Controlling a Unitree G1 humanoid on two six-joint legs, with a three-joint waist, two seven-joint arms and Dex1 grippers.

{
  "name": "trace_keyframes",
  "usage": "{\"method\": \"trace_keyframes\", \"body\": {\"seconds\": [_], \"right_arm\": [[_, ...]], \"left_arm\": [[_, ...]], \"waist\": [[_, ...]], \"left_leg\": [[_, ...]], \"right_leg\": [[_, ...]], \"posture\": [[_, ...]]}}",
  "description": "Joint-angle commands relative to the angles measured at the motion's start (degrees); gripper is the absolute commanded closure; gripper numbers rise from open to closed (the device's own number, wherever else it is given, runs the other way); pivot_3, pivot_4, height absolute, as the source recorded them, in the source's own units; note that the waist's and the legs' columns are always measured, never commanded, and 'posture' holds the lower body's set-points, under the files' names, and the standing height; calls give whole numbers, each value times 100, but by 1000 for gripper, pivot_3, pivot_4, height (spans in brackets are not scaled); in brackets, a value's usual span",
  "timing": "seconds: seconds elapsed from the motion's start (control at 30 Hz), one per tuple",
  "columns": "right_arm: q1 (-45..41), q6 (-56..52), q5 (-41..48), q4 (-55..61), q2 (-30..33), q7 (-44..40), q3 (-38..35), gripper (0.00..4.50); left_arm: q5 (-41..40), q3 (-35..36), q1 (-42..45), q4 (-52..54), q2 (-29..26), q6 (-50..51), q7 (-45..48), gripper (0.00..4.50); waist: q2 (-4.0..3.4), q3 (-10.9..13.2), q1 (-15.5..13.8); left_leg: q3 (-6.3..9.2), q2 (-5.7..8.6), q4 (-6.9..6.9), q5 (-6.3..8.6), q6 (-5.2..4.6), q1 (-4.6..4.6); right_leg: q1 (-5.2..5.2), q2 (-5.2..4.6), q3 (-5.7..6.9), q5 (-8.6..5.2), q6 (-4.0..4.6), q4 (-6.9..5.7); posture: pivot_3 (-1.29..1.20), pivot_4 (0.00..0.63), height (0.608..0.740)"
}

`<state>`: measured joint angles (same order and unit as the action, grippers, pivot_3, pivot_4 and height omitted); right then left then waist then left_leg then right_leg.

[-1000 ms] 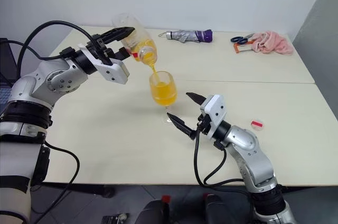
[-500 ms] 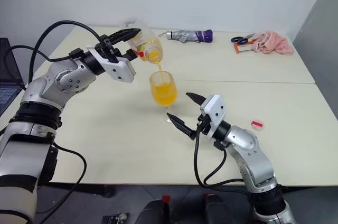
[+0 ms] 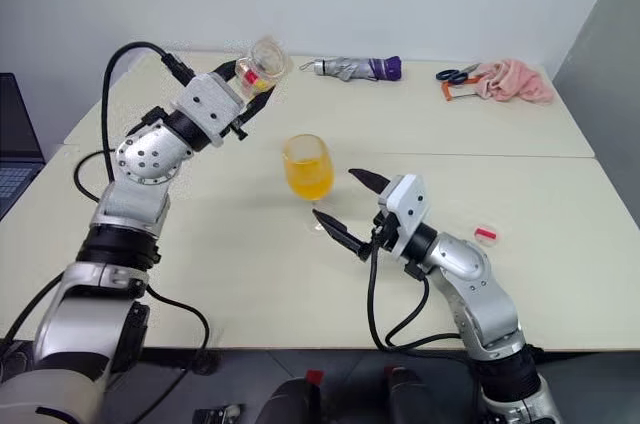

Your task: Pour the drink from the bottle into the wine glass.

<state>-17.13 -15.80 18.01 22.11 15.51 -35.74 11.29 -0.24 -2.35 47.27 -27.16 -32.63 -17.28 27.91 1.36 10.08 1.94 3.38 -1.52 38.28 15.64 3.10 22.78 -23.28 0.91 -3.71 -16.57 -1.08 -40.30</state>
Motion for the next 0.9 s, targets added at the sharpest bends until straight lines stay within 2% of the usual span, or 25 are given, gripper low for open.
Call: {"method": "trace_keyframes", "body": {"seconds": [0.03, 0.17, 0.37, 0.6, 0.9], "right_arm": [[-183, -207, 284, 300, 284, -415, -17, 0], [-442, -929, 723, 548, 678, -727, -31, 0], [-769, -1291, 914, 536, 946, -1017, 69, 0], [-1022, -1221, 443, 133, 830, -894, 400, 0], [-1121, -1293, 303, 70, 637, -788, 445, 0]], "left_arm": [[-648, 566, -171, 701, -6, 1128, 2, 2820], [-1043, 1030, -607, 1004, 76, 2433, -274, 2820], [-1450, 1571, -1141, 1146, 270, 3436, -606, 2820], [-1795, 1868, -1326, 897, 355, 3736, -465, 2820], [-1492, 1687, -1276, 134, 223, 3362, -164, 2820]], "waist": [[0, 0, 9], [0, 0, 21], [1, 0, 9], [3, 0, -5], [4, -1, -6]], "left_leg": [[0, 0, 4, 0, 0, 1], [2, 1, 16, 1, -1, -2], [16, 1, 53, 1, -2, 1], [16, 2, 62, 1, -1, 0], [17, 2, 61, 1, -1, -1]], "right_leg": [[0, 0, -1, 0, 0, -1], [0, 2, -2, 0, 0, -15], [2, 2, 5, -1, -1, -46], [4, 1, 5, -1, -1, -56], [4, 2, 7, -1, -1, -54]], "posture": [[0, 150, 740], [0, 150, 740], [0, 150, 740], [0, 150, 740], [0, 150, 740]]}}
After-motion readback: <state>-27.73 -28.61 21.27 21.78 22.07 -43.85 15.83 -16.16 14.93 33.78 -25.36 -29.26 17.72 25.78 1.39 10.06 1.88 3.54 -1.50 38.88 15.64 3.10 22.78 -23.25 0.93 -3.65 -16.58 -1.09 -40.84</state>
